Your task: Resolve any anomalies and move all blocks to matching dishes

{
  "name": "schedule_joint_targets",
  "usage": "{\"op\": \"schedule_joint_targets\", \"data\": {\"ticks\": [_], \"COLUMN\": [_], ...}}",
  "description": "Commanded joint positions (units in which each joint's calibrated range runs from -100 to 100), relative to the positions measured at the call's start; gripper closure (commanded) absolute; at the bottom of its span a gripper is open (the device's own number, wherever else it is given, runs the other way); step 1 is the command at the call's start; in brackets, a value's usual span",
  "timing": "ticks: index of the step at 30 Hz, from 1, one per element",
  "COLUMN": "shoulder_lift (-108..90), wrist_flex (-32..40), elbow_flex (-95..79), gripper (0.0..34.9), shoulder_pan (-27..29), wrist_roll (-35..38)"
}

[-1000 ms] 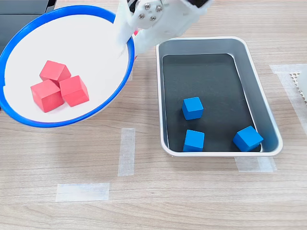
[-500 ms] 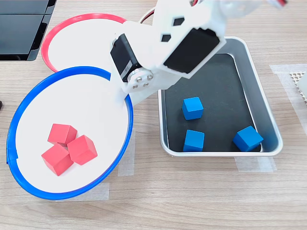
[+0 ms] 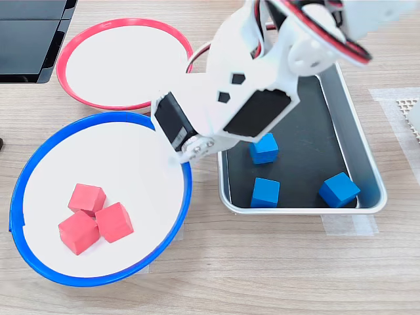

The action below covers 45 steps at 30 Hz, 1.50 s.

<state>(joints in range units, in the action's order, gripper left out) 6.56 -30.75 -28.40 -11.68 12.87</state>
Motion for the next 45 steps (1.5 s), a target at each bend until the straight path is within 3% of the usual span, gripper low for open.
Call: {"op": "schedule_joint_targets", "data": {"ticks": [1,3,9,14,25,29,39,45], "shoulder_lift": [-2.3,-3.5,-8.3,-13.1,-27.3,-28.9,-11.6,-1.5], "wrist_flex": [-0.2,-1.2,-6.6,-16.3,-29.6,-29.0,-13.5,-12.4], "elbow_flex": [-2.2,-3.5,-4.5,-2.3,-1.0,0.1,7.2,13.0], "gripper": [31.9,29.1,26.6,24.3,23.7,23.0,21.0,19.0], "shoulder_pan": [0.8,1.3,3.4,5.0,8.1,8.7,1.5,-1.8], "wrist_roll": [1.6,2.5,4.5,5.9,8.8,9.2,8.3,10.7]}}
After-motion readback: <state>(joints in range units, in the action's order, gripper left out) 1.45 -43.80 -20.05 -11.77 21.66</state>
